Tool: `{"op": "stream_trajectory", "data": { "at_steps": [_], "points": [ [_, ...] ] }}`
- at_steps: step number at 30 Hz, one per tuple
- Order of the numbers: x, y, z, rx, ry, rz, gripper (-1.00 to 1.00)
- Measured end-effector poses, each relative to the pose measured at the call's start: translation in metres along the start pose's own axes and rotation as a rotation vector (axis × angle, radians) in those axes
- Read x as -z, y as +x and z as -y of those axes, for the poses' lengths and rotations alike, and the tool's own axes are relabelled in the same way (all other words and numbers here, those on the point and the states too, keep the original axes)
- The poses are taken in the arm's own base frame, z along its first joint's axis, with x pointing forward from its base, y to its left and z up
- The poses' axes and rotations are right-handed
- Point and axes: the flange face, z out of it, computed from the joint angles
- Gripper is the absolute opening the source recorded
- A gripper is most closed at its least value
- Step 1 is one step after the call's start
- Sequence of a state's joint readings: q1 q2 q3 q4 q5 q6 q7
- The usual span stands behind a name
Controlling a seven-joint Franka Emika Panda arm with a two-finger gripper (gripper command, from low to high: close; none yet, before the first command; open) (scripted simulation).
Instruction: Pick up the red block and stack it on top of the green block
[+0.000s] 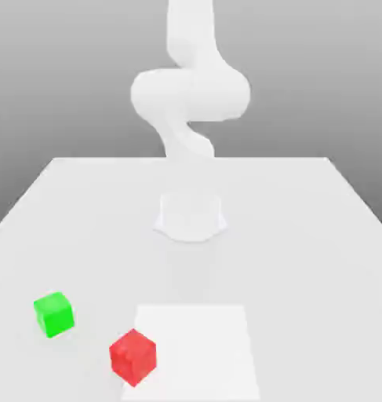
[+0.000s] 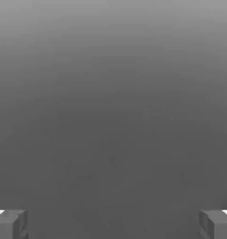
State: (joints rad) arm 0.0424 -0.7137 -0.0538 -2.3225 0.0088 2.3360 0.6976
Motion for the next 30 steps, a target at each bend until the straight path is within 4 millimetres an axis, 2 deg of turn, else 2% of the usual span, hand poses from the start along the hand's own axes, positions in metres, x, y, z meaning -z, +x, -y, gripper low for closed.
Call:
{"op": "stream_trajectory", "data": {
  "at_steps": [3, 7, 11, 15, 20, 25, 30],
  "points": [
    [-0.063, 0.002, -0.015, 0.091, -0.031, 0.093, 0.00],
    [-0.141, -0.005, -0.040, 0.207, -0.068, 0.206, 0.00],
    [-0.212, -0.023, -0.072, 0.323, -0.105, 0.315, 0.00],
    [-0.274, -0.049, -0.109, 0.440, -0.144, 0.420, 0.00],
    [-0.337, -0.087, -0.166, 0.587, -0.197, 0.547, 0.00],
    [-0.380, -0.126, -0.227, 0.740, -0.254, 0.674, 0.00],
    [-0.424, -0.156, -0.260, 0.772, -0.264, 0.696, 0.00]
  ]
}}
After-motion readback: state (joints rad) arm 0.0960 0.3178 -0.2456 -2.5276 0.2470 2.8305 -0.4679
